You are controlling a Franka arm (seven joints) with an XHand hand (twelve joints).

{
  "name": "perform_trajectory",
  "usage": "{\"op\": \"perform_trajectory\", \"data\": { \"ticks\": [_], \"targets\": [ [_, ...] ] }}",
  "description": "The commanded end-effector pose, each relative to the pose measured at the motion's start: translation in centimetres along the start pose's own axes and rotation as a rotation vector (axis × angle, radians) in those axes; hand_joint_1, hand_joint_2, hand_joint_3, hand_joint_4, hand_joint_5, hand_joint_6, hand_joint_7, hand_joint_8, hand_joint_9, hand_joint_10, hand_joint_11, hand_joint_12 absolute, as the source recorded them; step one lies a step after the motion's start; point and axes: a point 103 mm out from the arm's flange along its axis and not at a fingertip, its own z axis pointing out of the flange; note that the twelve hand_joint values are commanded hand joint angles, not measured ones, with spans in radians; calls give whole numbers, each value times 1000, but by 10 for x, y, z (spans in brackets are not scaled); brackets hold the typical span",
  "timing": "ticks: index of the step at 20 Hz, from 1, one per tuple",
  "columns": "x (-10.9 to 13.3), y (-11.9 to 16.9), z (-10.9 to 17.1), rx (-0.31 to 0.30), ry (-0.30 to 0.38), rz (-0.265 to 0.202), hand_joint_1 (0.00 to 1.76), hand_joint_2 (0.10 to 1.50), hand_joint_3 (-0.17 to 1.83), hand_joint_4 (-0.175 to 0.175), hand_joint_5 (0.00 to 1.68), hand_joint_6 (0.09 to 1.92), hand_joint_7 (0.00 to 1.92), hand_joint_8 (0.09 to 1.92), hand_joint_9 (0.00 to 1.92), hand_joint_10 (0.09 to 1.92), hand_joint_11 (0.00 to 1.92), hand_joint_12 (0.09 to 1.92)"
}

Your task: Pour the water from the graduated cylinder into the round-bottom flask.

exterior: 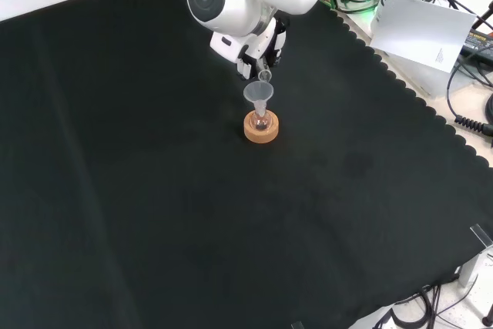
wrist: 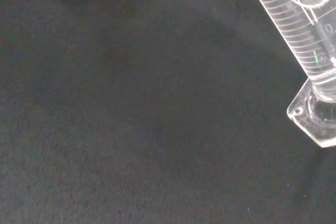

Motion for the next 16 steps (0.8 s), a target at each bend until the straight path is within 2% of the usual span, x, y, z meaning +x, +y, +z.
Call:
{"op": "perform_trajectory", "data": {
  "ticks": [1,9,10,12,16],
  "targets": [
    [5,-2,-5,27,-25,17,1232,1189,0,-175,826,1219,854,1223,1358,97,1173,798],
    [3,-6,-8,72,-42,37,1232,1188,0,-175,826,1219,854,1222,1359,95,1173,797],
    [-22,-13,4,62,-21,26,1232,1188,0,-175,826,1219,854,1222,1359,95,1173,797],
    [-32,-16,9,69,-27,25,1232,1188,0,-175,826,1219,854,1222,1359,95,1173,796],
    [-16,-10,2,86,-39,27,1232,1188,0,-175,826,1219,854,1222,1359,94,1173,796]
  ]
}}
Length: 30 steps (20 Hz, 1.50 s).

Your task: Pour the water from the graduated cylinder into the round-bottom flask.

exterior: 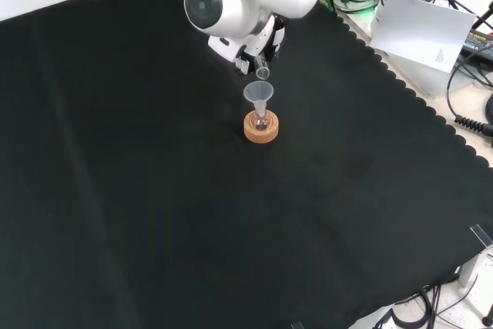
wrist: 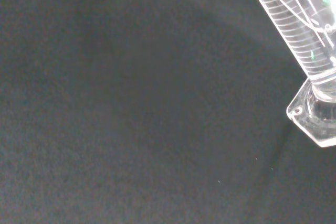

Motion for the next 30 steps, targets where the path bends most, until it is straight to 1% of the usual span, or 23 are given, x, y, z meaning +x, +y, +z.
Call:
{"op": "perform_trajectory", "data": {
  "ticks": [1,3,6,9,14,19,21,27,30],
  "targets": [
    [-2,0,5,26,-4,-12,1232,1188,0,-175,826,1219,854,1222,1360,94,1174,796],
    [-4,-2,6,20,4,-24,1232,1188,0,-175,827,1219,855,1222,1360,94,1174,795],
    [-12,-5,9,14,12,-29,1232,1188,0,-175,827,1218,855,1221,1360,93,1174,795],
    [-18,-5,12,23,7,-27,1232,1188,0,-175,827,1218,855,1221,1360,92,1174,795],
    [-21,-4,13,38,-3,-22,1232,1188,0,-175,827,1218,855,1221,1360,91,1174,794],
    [-17,-3,11,55,-22,-15,1232,1188,0,-175,826,1219,854,1221,1360,90,1173,793],
    [-13,-1,8,69,-40,-9,1232,1188,0,-175,826,1219,854,1222,1360,89,1173,793],
    [-8,1,6,76,-47,-14,1232,1188,0,-175,826,1219,854,1222,1361,88,1173,792],
    [-7,1,4,93,-62,0,1232,1188,0,-175,826,1220,854,1222,1361,88,1173,792]
  ]
}}
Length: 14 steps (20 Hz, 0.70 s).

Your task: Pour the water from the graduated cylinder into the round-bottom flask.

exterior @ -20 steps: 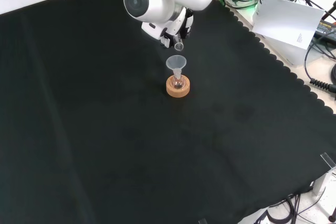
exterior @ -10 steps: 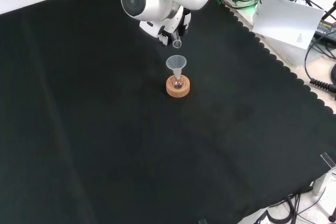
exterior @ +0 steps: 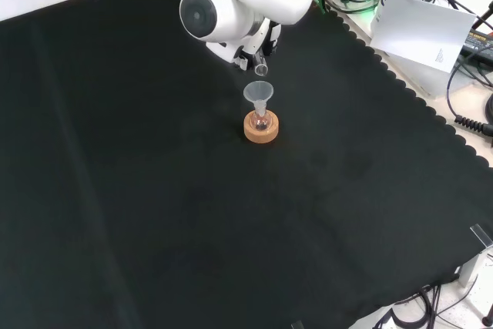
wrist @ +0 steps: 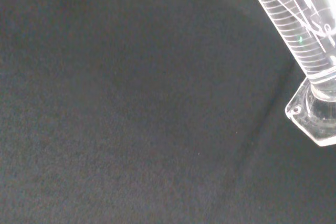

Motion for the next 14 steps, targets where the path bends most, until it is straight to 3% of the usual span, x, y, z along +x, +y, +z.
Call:
{"op": "perform_trajectory", "data": {
  "ticks": [1,14],
  "targets": [
    [3,0,-3,25,-24,17,1232,1188,0,-175,826,1220,854,1222,1361,87,1173,792],
    [9,-2,-11,59,-66,44,1232,1189,0,-175,826,1220,854,1223,1362,87,1171,791]
  ]
}}
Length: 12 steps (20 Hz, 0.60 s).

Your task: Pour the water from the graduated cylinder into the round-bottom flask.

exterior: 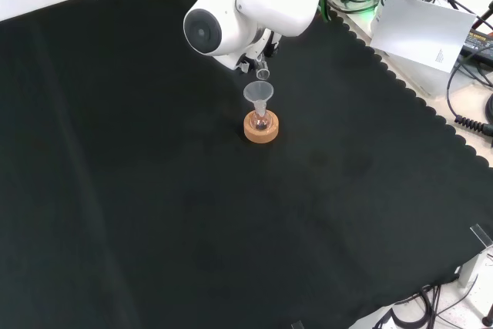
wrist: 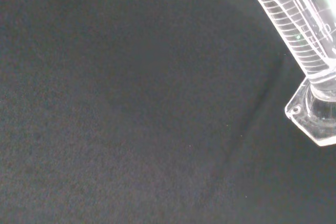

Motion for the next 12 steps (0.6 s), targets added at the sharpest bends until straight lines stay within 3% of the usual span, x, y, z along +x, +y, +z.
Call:
{"op": "perform_trajectory", "data": {
  "ticks": [1,12],
  "targets": [
    [2,-2,-4,16,-19,16,1231,1189,0,-175,825,1220,854,1223,1362,87,1171,790],
    [8,-2,-10,64,-42,39,1231,1189,0,-175,825,1221,853,1223,1363,87,1171,790]
  ]
}}
